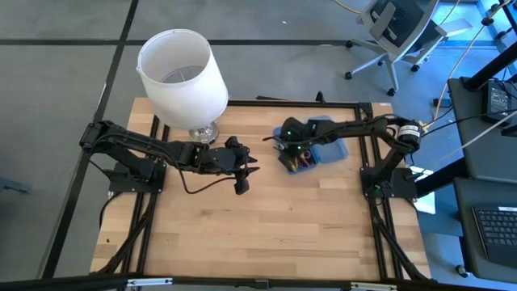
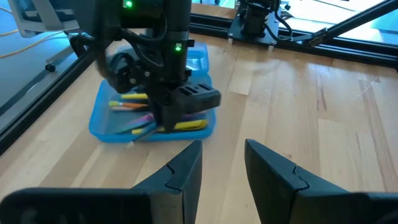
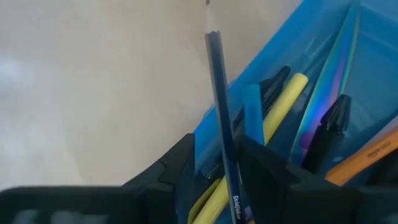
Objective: Pick & place school supplies into a supply box
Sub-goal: Move the blue supply box to the center of the table
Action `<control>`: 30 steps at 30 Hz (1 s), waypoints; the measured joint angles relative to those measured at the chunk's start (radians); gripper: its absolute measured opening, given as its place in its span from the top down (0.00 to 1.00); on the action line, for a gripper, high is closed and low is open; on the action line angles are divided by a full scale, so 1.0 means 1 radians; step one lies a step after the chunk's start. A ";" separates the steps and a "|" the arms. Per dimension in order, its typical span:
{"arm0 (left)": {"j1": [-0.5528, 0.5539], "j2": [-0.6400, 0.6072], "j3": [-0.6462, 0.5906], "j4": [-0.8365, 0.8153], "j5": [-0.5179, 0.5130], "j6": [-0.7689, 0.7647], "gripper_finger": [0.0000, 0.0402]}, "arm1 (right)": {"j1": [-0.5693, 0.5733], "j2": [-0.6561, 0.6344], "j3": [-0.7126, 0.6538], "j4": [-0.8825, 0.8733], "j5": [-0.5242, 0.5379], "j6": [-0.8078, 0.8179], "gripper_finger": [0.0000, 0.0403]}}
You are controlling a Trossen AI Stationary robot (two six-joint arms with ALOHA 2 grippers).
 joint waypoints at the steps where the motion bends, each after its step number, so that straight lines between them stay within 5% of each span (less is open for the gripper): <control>1: 0.000 0.000 0.000 0.000 0.000 0.000 0.72 | 0.007 0.000 0.000 0.000 -0.014 -0.002 0.69; 12: 0.000 0.000 0.000 0.000 0.000 0.000 0.72 | 0.148 0.003 -0.002 -0.007 -0.170 -0.103 0.69; 30: 0.000 0.014 0.000 0.007 0.045 -0.066 0.74 | 0.508 0.002 -0.002 -0.006 -0.172 -0.199 0.69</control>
